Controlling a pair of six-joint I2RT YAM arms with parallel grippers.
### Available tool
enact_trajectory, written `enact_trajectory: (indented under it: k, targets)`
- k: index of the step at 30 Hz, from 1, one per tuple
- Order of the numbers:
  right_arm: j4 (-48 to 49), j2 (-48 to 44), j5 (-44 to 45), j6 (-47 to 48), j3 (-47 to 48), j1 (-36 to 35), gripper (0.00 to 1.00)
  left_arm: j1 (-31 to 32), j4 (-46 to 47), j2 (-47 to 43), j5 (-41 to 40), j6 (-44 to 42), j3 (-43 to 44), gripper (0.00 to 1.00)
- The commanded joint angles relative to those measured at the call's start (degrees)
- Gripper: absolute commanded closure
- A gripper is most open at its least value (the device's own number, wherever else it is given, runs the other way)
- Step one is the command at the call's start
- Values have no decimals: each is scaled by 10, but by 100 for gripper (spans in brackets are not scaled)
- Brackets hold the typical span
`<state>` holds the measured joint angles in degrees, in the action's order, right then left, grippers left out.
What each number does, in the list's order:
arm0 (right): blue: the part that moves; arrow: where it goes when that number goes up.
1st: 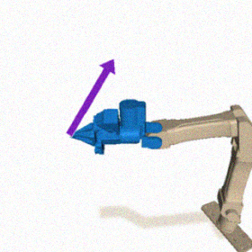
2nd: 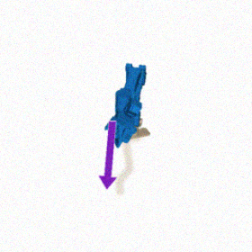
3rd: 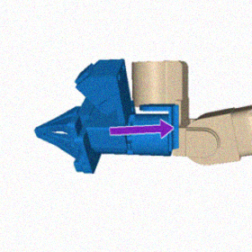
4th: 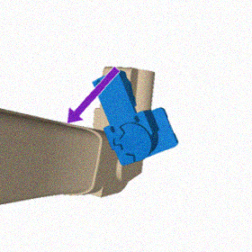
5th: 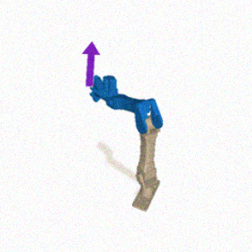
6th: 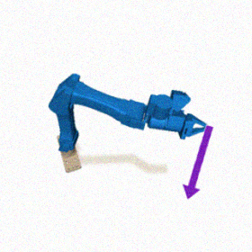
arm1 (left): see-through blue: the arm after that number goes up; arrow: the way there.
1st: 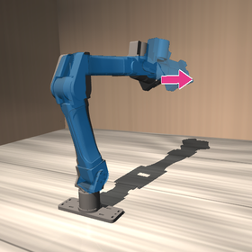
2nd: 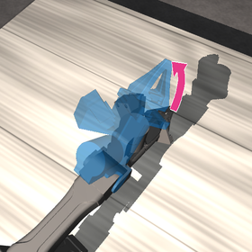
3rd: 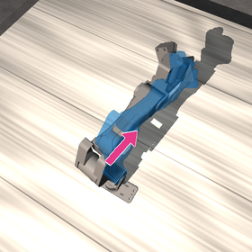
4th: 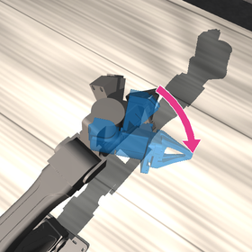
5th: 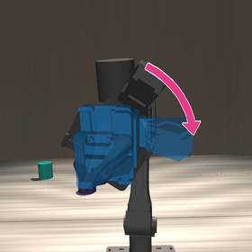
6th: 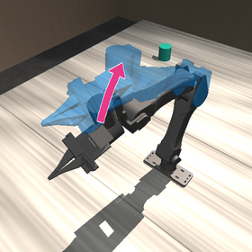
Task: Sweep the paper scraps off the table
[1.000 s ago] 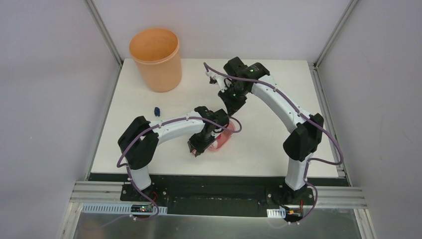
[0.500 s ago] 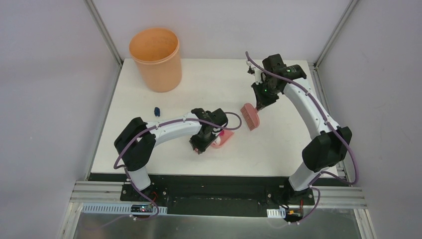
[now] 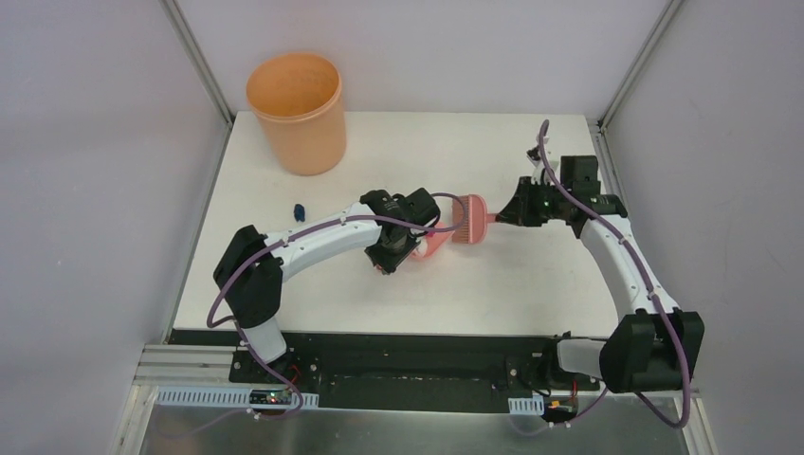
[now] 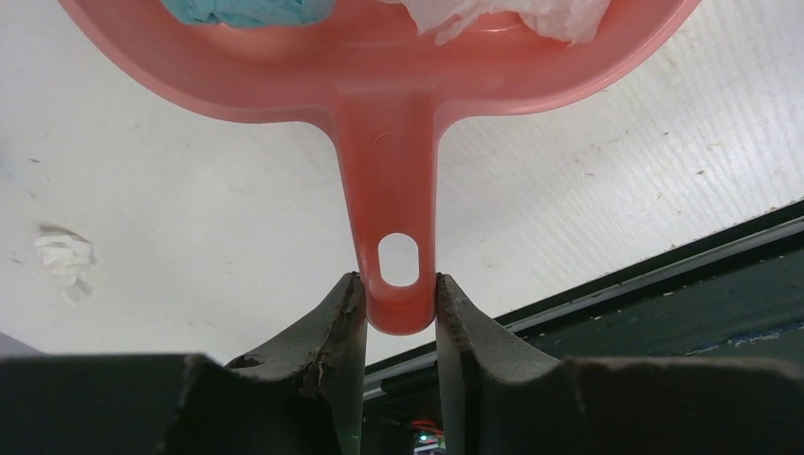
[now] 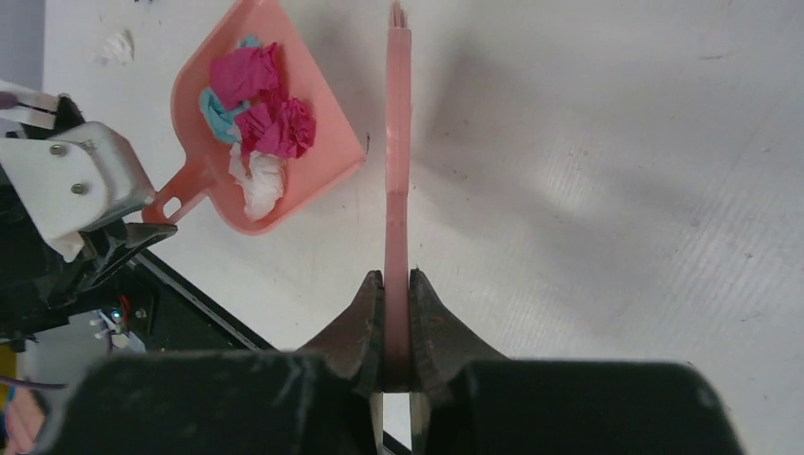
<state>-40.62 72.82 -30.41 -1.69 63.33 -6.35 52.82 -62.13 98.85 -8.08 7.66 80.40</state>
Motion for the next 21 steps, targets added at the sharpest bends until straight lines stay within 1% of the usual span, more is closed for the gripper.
enact_trajectory:
  k: [1,5,10,16,21]
  targets:
    - [176,-6,-120,-75,-80,48,100,-2,-19,-13,-51,0,18,100]
    - [185,24,-146,-69,-90,54,100,-9,-8,-25,-73,6,16,100]
    - [170,61,-162,-71,-74,56,100,-49,13,-42,-56,7,20,100]
    - [164,55,-164,-69,-69,59,100,-88,-2,-45,-56,-10,72,100]
    - [160,43,-163,-69,-68,61,100,-113,7,-48,-68,-19,118,100]
